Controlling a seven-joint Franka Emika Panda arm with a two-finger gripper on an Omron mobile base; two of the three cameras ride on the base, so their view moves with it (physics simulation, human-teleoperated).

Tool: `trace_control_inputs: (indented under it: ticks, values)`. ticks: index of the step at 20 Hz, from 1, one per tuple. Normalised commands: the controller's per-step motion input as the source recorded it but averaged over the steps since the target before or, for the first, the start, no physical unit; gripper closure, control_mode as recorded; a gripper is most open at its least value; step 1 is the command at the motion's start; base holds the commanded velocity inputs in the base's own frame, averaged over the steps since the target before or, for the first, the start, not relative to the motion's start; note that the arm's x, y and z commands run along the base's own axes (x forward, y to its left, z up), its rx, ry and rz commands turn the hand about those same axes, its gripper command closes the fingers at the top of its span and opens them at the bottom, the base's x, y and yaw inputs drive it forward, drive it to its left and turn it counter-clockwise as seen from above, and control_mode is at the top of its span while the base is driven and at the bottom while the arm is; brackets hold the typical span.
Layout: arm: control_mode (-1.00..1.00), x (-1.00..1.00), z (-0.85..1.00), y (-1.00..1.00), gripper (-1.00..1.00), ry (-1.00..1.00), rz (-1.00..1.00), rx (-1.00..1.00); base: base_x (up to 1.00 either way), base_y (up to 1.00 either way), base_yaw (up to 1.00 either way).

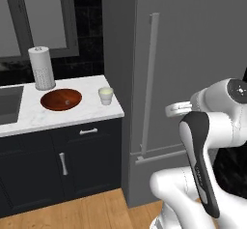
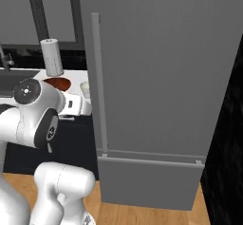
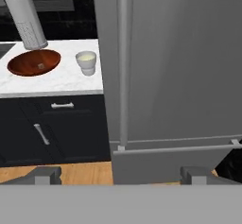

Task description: Grab a lemon wedge from the fridge and one ice cube from the ice bowl, and put them in the glass of lemonade.

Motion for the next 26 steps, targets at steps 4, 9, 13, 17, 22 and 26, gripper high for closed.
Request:
trace_control_inputs:
  ticks: [4,9,13,17,22,26]
  values:
    - [-1.00,0.98,0.00,-0.01,-1.00,-0.13,0.00,0.04,0.00,0.00,0.00]
    - [-1.00,1.00,0.00,-0.04,-1.00,-0.01,0.00,0.11,0.00,0.00,0.00]
    - [-1.00,1.00,0.00,0.00,-1.00,0.00,0.00,0.10,0.00,0.00,0.00]
    - [-1.00,0.96,0.00,0.00,-1.00,0.08,0.00,0.05,0.00,0.00,0.00]
    - [-1.00,0.80,0.00,0.00,-1.00,0.00,0.00,0.00,0.00,0.00,0.00]
    - [-1.00,0.69,0.00,0.00,-1.00,-0.04,0.00,0.00,0.00,0.00,0.00]
